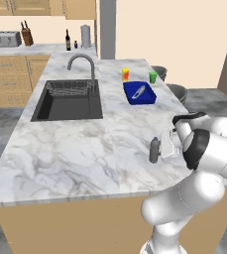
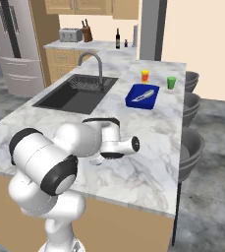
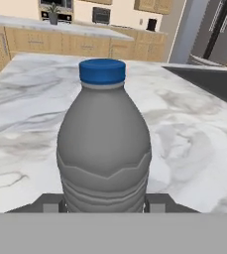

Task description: Place the drinks on the dining counter in a tight cluster.

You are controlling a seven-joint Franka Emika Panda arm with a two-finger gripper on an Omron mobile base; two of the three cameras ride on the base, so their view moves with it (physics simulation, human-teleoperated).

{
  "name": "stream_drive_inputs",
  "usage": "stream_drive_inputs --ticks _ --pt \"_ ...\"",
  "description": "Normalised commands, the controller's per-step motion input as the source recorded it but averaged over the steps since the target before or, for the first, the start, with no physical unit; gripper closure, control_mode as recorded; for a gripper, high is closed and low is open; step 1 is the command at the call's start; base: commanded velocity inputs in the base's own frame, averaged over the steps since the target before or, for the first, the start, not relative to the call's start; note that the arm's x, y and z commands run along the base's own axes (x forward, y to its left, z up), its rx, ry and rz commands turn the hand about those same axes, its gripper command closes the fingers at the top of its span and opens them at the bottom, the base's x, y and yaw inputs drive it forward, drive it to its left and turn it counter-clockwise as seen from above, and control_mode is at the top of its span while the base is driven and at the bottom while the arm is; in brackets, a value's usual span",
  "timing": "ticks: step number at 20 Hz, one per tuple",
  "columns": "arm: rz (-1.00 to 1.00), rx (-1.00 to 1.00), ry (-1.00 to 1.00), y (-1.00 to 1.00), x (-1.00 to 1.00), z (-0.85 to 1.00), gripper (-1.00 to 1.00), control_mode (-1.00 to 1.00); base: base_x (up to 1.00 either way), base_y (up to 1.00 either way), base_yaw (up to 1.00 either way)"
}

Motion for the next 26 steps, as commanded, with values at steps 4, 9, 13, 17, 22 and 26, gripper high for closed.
stream_drive_inputs --ticks 4,9,13,17,22,26 --pt "0.0 0.0 -0.02 0.0 0.0 -0.45 1.0 -1.0 0.0 0.0 0.0" --pt "0.0 0.01 -0.15 0.0 0.03 -0.09 1.0 -1.0 0.0 0.0 0.0" --pt "0.0 0.0 -0.13 0.02 0.08 -0.15 1.0 -1.0 0.0 0.0 0.0" --pt "0.0 0.0 -0.07 0.06 0.01 -0.14 1.0 -1.0 0.0 0.0 0.0" --pt "0.0 0.0 0.01 0.0 0.0 -0.29 1.0 -1.0 0.0 0.0 0.0" --pt "0.0 0.0 0.0 0.0 0.0 -0.37 1.0 -1.0 0.0 0.0 0.0"
